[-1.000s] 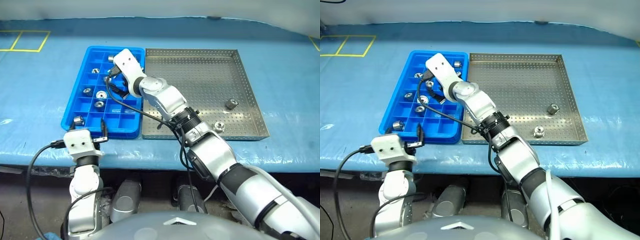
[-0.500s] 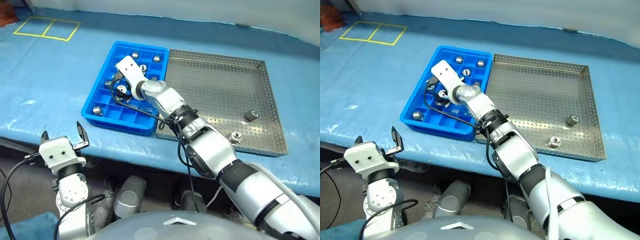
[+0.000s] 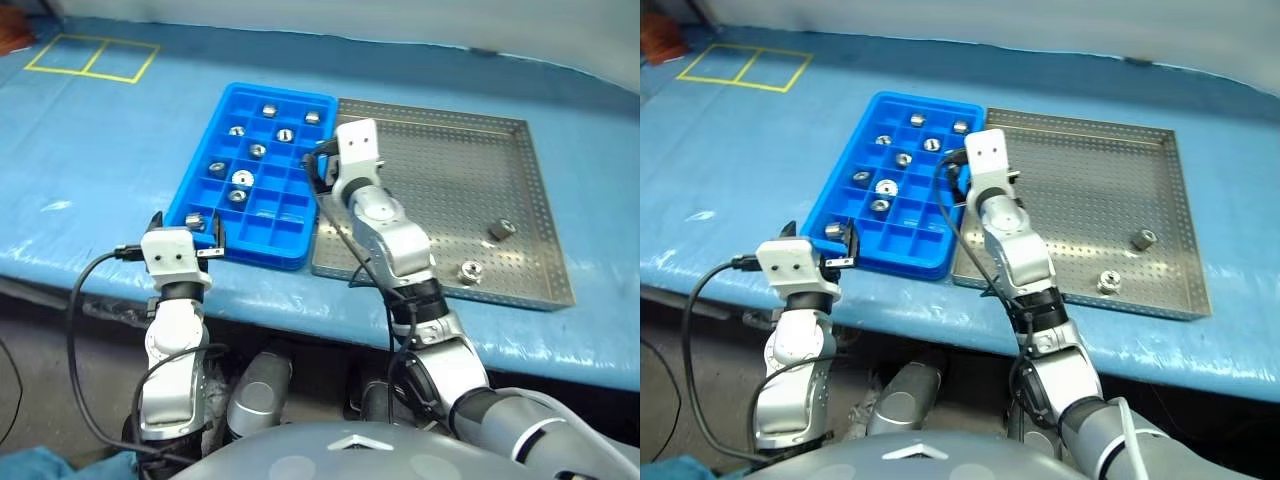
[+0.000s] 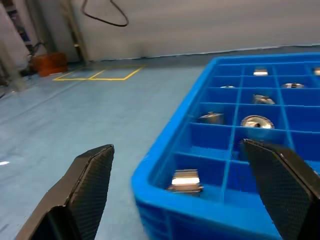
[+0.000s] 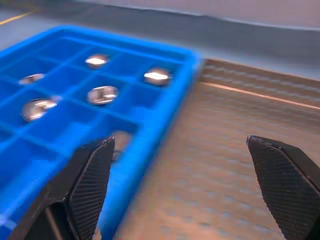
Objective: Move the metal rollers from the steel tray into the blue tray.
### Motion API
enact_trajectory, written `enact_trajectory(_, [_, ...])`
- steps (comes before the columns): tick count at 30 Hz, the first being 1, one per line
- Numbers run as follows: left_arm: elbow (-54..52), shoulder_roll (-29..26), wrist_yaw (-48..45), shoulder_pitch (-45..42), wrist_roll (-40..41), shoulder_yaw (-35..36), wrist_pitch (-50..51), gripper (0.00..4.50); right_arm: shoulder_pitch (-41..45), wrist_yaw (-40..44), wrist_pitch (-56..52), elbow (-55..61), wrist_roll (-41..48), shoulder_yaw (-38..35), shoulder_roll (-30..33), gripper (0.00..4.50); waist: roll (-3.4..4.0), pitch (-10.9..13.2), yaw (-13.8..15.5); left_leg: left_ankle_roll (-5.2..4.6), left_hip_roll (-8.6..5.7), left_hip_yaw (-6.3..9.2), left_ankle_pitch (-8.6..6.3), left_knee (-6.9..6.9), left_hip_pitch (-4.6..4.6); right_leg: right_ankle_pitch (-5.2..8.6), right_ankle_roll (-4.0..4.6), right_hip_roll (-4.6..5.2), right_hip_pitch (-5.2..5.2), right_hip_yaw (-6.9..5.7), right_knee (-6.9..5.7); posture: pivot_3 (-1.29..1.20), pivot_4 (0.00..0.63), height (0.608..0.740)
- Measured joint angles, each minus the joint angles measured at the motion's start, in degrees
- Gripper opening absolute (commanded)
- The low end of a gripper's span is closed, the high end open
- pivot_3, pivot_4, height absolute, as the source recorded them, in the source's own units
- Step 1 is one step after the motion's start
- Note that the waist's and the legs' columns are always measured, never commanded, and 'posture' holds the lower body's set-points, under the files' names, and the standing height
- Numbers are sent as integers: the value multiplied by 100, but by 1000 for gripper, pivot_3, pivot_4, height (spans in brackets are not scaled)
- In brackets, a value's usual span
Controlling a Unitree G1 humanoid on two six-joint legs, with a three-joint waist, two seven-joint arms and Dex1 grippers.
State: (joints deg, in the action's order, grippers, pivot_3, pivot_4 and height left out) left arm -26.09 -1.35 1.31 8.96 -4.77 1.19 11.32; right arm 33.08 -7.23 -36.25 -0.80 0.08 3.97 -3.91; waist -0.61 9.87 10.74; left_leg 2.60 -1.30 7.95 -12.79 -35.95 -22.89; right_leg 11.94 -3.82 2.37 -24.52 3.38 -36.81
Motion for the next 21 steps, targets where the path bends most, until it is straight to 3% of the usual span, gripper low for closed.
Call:
enact_trajectory(6, [496,-159,-434,-807,148,-279,85,4500,-407,-1088,-197,710,-482,-553,-276,4481,20,-14,-1102,-6,1,-11,0,4,25,-45,-3,4,11,16,-6,-84,150,740])
enact_trajectory(10, [650,-160,-578,-894,152,-424,93,4500,-360,-1825,-301,381,-987,-603,-357,4481,26,-17,-1572,-9,8,-22,0,8,33,-45,-2,1,7,27,-16,-85,150,740])
enact_trajectory(21, [587,-465,-1007,-578,158,-632,95,4500,285,-2664,366,-1291,-810,-1306,-397,4481,27,-17,-1686,-27,-1,-28,11,-5,30,-61,-27,1,17,45,-10,-10,150,740])
